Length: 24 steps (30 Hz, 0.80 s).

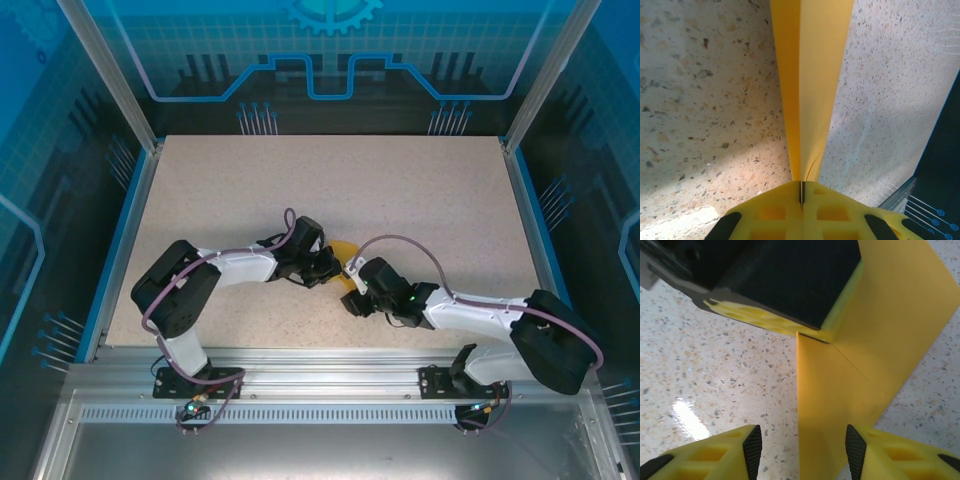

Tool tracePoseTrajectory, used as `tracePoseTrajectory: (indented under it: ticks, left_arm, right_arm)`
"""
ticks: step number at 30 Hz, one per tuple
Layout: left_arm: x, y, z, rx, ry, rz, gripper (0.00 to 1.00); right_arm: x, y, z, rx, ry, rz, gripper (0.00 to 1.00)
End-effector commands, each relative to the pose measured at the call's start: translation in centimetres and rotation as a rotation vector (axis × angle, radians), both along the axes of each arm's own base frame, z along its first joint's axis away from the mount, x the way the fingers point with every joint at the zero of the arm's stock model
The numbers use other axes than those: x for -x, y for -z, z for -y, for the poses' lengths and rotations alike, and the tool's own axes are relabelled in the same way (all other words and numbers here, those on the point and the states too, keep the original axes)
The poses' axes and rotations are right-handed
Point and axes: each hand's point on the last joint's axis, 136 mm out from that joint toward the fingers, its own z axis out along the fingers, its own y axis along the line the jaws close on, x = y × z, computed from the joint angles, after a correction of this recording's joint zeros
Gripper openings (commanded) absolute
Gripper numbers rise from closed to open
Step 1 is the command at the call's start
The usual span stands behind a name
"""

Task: Fold a paper plane with a square sheet of paper (pick it up from the middle)
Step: Fold the wing for the fifth time at the center of the table.

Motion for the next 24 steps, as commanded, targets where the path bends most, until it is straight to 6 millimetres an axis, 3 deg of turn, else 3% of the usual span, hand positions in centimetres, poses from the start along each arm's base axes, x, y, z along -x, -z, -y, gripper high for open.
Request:
tracePoseTrajectory:
  ticks: [1,10,16,24]
  left_arm:
    - [0.3,-0.2,0.7,0.012,0.032,-0.017,0.04]
    - [0.3,-0.3,0.7,0.016,0.032,-0.015,0.05]
    - [0.3,-0.3,0.7,0.015,0.032,-0.015,0.05]
    - [0.4,-0.3,0.7,0.016,0.037,-0.012,0.06]
  right_arm:
    - [-0.6,-0.1,-0.5,0.048,-0.011,0.058,0.5]
    - [-1.1,0.4,-1.2,0.109,-0.011,0.079,0.43]
    - [-1.0,0.7,-1.0,0.12,0.006,0.07,0.25]
    - [-1.1,1.0,-0.6,0.138,0.031,0.058,0.15]
